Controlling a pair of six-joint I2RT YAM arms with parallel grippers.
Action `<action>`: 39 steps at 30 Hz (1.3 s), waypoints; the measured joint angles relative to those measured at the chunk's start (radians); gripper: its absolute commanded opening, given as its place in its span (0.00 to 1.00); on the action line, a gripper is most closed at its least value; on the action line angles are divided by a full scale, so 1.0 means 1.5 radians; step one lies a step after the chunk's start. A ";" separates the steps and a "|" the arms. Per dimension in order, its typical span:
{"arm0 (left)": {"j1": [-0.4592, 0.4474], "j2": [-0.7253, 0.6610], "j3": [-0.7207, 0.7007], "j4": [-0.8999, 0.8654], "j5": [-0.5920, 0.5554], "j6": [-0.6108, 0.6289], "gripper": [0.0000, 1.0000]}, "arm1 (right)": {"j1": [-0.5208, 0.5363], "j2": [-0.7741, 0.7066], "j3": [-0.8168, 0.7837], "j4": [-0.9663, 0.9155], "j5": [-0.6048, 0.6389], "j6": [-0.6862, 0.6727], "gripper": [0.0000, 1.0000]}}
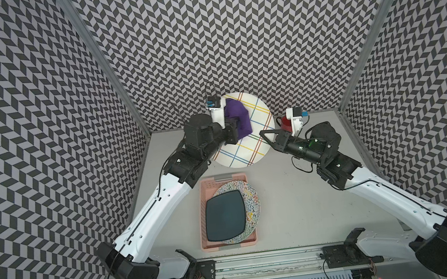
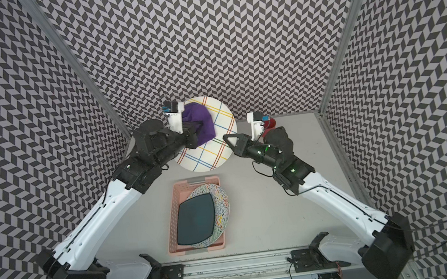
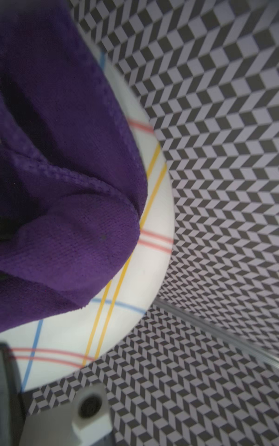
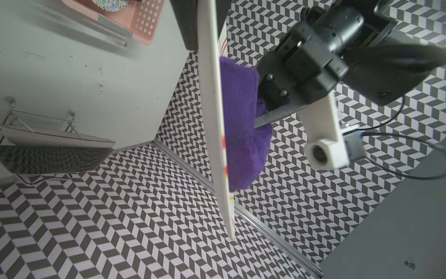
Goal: Wipe the wet plate dry
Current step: Wipe the plate with towel.
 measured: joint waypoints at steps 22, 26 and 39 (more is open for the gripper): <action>0.277 0.008 -0.202 0.811 0.373 -0.953 0.00 | -0.218 0.021 -0.043 0.448 -0.199 0.346 0.00; 0.235 0.042 -0.196 0.942 0.363 -1.065 0.00 | -0.171 0.048 -0.050 0.482 -0.213 0.365 0.00; 0.105 0.090 -0.155 0.993 0.342 -1.094 0.00 | -0.157 0.157 0.099 0.600 -0.198 0.398 0.00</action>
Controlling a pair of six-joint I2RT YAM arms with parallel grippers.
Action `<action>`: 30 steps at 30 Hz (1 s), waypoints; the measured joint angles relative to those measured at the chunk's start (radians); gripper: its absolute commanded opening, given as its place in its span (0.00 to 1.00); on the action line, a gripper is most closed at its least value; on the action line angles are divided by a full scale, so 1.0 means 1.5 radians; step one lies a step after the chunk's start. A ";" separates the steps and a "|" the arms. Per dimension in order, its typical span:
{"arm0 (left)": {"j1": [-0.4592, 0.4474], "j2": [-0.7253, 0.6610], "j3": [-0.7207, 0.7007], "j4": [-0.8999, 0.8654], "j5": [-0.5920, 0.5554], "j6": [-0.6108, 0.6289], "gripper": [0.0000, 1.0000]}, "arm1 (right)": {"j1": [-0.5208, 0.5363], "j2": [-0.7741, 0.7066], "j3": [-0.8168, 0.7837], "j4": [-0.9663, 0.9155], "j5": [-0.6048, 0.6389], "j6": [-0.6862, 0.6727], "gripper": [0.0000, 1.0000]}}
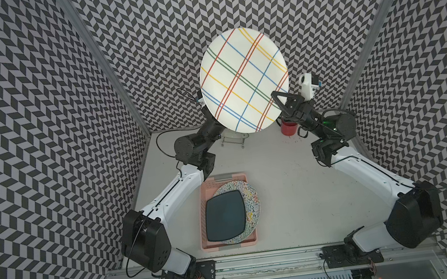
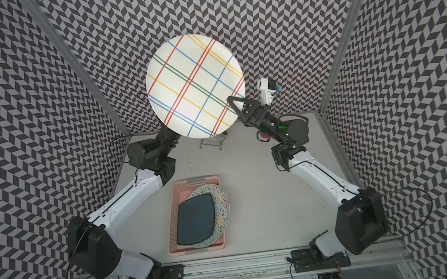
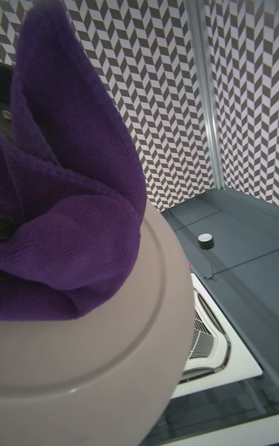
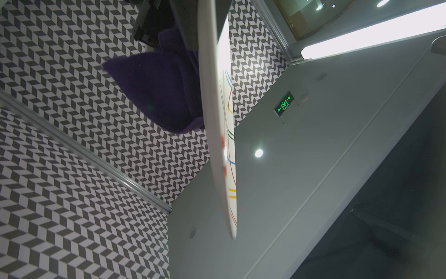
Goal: Wipe the wet plate dry
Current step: Wipe the plate with towel.
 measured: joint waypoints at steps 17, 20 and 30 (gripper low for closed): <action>-0.068 0.003 0.086 -0.056 -0.005 0.071 0.00 | 0.060 0.031 0.149 -0.048 -0.029 -0.068 0.00; -0.078 -0.009 0.071 -0.094 -0.001 0.109 0.00 | 0.020 0.040 0.173 -0.042 -0.029 -0.053 0.00; 0.007 -0.198 0.049 -0.521 -0.026 0.430 0.00 | -0.141 -0.077 -0.039 -0.131 0.025 -0.048 0.00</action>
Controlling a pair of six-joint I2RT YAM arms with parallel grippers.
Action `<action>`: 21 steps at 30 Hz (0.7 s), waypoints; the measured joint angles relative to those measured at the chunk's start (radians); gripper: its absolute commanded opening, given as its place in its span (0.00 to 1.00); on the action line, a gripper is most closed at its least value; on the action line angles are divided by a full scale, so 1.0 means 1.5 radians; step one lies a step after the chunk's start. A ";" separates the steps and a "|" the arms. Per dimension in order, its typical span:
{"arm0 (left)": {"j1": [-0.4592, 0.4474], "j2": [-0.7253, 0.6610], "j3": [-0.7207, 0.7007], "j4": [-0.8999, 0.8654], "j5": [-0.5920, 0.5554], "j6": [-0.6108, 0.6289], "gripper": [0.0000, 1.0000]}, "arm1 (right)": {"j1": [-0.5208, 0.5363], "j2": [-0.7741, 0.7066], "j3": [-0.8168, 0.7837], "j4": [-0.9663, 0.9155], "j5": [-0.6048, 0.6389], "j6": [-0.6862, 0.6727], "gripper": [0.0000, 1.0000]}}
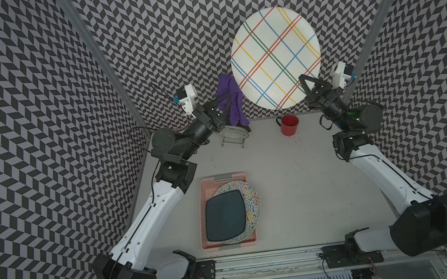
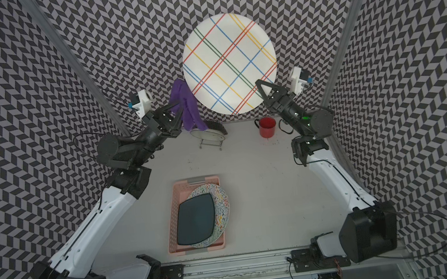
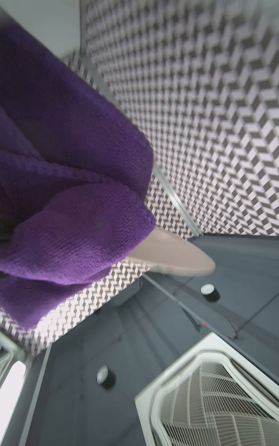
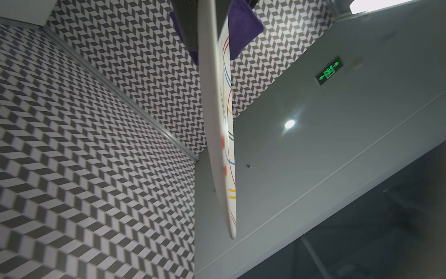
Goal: Wipe the wet plate dry
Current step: Wipe the plate with towel.
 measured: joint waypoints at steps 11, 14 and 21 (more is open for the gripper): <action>-0.097 -0.008 0.015 -0.310 -0.238 0.358 0.00 | 0.062 -0.026 -0.064 -0.156 0.011 -0.104 0.00; -0.087 0.030 0.002 -0.347 -0.276 0.391 0.00 | 0.075 -0.027 -0.064 -0.196 0.012 -0.158 0.00; 0.037 0.087 0.106 -0.438 -0.303 0.463 0.00 | 0.185 -0.067 -0.066 -0.377 0.053 -0.321 0.00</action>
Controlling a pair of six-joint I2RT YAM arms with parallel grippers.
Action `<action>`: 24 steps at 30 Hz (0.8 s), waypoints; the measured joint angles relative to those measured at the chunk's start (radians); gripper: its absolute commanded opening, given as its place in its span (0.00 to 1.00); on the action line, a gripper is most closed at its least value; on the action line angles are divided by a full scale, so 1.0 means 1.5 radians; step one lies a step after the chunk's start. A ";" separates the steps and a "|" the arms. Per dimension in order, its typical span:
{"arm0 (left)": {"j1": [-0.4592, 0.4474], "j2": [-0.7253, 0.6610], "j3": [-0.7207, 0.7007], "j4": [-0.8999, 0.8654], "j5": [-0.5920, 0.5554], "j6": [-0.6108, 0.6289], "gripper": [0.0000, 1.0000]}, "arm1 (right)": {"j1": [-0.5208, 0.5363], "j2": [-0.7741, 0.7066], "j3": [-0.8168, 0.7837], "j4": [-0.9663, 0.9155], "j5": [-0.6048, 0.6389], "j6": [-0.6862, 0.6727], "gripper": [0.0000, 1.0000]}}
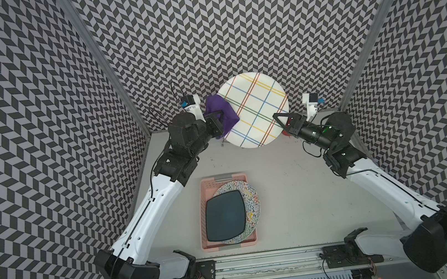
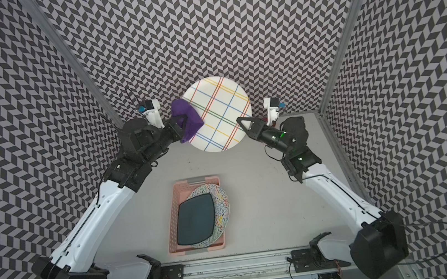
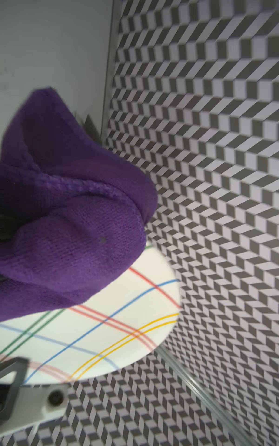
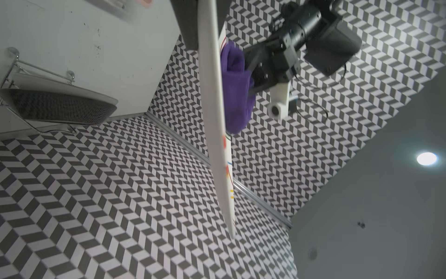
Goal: Wipe the wet plate dry
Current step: Wipe the plate with towel.
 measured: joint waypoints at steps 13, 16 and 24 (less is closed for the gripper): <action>-0.173 0.073 -0.001 -0.030 0.078 0.169 0.00 | -0.076 0.023 0.035 -0.017 0.013 0.042 0.00; -0.042 0.014 -0.069 -0.020 0.125 0.130 0.00 | -0.053 0.037 0.037 -0.017 0.025 0.035 0.00; -0.132 0.047 0.016 -0.028 0.061 0.159 0.00 | 0.046 0.064 0.029 0.023 0.016 0.081 0.00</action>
